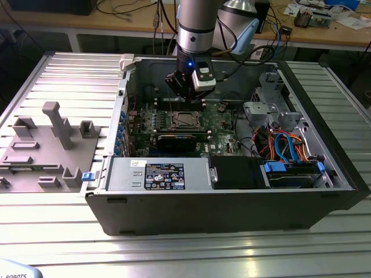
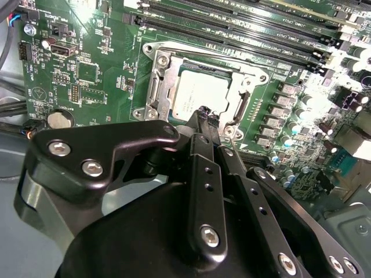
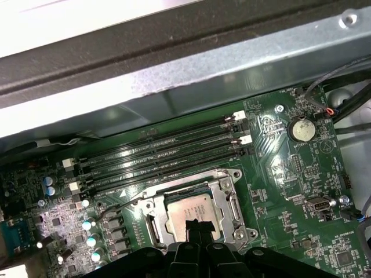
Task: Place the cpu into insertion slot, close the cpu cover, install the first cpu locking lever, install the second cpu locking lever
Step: 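Install the first cpu locking lever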
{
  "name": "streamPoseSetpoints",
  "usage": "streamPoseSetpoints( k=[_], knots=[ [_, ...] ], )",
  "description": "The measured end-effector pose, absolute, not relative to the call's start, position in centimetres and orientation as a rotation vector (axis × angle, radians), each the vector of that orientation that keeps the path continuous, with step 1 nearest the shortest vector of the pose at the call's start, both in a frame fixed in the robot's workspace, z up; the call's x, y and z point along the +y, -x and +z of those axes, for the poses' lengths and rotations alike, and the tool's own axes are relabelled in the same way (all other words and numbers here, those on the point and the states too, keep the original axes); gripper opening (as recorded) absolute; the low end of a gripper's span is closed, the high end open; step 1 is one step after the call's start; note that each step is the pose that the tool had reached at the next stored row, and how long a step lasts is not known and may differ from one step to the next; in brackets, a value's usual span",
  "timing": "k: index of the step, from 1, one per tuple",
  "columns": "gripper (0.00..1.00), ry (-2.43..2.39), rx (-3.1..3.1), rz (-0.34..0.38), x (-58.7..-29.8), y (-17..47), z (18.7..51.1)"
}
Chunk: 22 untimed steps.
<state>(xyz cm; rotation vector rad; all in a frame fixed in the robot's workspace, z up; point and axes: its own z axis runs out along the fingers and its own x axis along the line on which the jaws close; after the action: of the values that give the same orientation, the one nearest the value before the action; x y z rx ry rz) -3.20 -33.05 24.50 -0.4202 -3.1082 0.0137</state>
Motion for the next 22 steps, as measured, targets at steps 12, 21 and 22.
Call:
streamPoseSetpoints(
  k=[12, 21, 22],
  knots=[
    [0.11, 0.401, -3.111, 0.014, -33.05, 3.20, 24.50],
    [0.11, 0.388, -3.113, 0.014, -33.05, 3.20, 24.50],
    [0.11, 0.386, -3.113, 0.014, -33.05, 3.20, 24.50]
  ],
)
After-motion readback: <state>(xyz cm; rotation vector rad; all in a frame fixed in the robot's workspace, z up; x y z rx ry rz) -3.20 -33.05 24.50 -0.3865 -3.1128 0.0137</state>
